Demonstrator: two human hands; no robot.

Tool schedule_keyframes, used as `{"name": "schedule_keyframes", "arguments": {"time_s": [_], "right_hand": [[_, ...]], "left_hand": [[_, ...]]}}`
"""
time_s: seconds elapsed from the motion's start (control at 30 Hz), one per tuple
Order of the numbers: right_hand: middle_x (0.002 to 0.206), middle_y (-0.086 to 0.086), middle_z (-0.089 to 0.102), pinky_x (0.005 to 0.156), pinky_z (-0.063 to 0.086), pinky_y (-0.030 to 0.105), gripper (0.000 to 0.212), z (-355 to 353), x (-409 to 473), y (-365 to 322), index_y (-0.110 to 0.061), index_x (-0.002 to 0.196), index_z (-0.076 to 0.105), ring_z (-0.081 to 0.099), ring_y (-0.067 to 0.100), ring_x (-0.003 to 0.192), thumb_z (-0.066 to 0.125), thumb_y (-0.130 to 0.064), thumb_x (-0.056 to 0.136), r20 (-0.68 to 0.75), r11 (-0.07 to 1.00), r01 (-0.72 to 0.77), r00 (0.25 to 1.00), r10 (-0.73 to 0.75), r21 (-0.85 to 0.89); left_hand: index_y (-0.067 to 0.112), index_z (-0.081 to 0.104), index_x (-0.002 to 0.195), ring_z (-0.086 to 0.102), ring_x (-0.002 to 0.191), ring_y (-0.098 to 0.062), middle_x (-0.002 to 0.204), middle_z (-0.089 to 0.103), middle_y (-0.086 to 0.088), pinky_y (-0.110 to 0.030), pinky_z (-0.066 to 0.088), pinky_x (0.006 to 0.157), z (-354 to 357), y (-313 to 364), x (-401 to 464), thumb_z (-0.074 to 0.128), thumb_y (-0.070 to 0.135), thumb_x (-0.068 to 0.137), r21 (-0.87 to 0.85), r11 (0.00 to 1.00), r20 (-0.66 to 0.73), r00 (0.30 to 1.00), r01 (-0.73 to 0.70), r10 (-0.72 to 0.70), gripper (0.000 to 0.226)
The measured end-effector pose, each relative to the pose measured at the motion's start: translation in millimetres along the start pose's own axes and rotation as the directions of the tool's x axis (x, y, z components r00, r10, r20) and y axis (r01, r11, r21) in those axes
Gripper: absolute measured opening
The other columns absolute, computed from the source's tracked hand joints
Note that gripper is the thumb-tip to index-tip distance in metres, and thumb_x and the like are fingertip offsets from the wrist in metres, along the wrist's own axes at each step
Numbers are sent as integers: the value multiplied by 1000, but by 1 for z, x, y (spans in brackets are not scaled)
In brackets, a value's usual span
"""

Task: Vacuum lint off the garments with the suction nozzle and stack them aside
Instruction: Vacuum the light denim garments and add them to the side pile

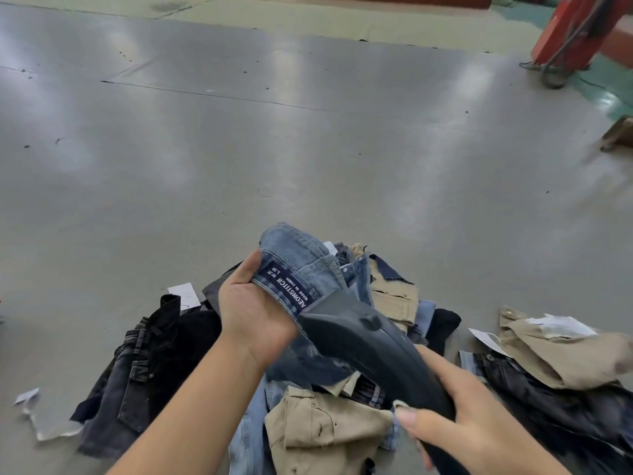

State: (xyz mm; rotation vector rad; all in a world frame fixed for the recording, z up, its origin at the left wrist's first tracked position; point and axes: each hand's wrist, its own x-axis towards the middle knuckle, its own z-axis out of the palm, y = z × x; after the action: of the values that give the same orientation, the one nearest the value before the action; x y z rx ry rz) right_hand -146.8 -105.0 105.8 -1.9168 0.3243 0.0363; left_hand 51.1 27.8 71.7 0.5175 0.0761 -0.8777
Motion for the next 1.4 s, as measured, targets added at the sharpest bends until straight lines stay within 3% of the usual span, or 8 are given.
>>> {"name": "schedule_keyframes", "arguments": {"time_s": [0.2,0.33,0.47,0.6,0.73,1.1,1.3,1.4], "right_hand": [[64,0,63,56,51,33,44,11,8,-7,-57,109,56,60,18,54,65,-46,67,1,987,13,1000,-13,158],[69,-7,66,60,49,23,42,9,12,-9,-54,108,57,61,4,59,65,-42,68,-76,982,82,995,-70,172],[66,5,66,52,52,31,45,-5,1,-7,-57,107,58,62,22,53,69,-36,69,-23,980,17,1000,-13,198],[96,-1,72,74,52,32,52,-1,-3,-3,-66,113,47,68,22,84,64,-47,68,41,999,31,999,-30,-18],[69,-5,67,60,48,28,50,4,0,-1,-65,111,49,60,8,57,62,-49,66,-1,999,21,1000,-21,38],[59,13,59,45,49,35,20,-5,5,-3,-35,81,66,56,32,45,70,-41,63,-176,927,32,984,37,373],[103,-10,72,75,52,20,52,-6,-8,5,-65,113,50,68,9,92,62,-50,65,-22,998,2,1000,0,67],[75,9,69,54,51,35,45,-4,-6,2,-57,108,57,67,26,62,63,-47,64,-61,989,-24,998,33,146]], "left_hand": [[4,77,95,70,94,-34,106,71,-18,-45,48,89,1,-31,-2,50,40,81,58,993,-117,989,103,-96,47],[8,78,90,71,85,-30,101,72,-14,-38,54,76,-1,-35,-4,44,41,84,106,985,-67,989,139,-132,48],[1,74,103,69,94,-35,113,68,-20,-45,46,82,-3,-15,-1,40,44,87,41,995,-20,995,94,-94,57],[2,76,96,71,87,-33,108,70,-19,-46,45,82,-2,-15,4,43,43,86,19,998,-43,998,56,-56,54],[7,78,91,71,89,-34,106,71,-18,-45,48,82,-1,-27,2,39,50,90,90,988,-77,990,122,-115,58],[2,61,127,54,122,-39,131,58,-23,-47,42,99,-3,-40,-9,36,51,89,166,948,-40,963,270,-267,66],[7,71,111,62,111,-36,124,63,-20,-46,46,92,0,-37,3,32,56,92,170,960,-50,975,224,-218,66],[16,75,105,66,107,-29,119,68,-13,-41,48,88,-1,-50,-1,34,58,90,279,920,-57,962,274,-269,61]]}}
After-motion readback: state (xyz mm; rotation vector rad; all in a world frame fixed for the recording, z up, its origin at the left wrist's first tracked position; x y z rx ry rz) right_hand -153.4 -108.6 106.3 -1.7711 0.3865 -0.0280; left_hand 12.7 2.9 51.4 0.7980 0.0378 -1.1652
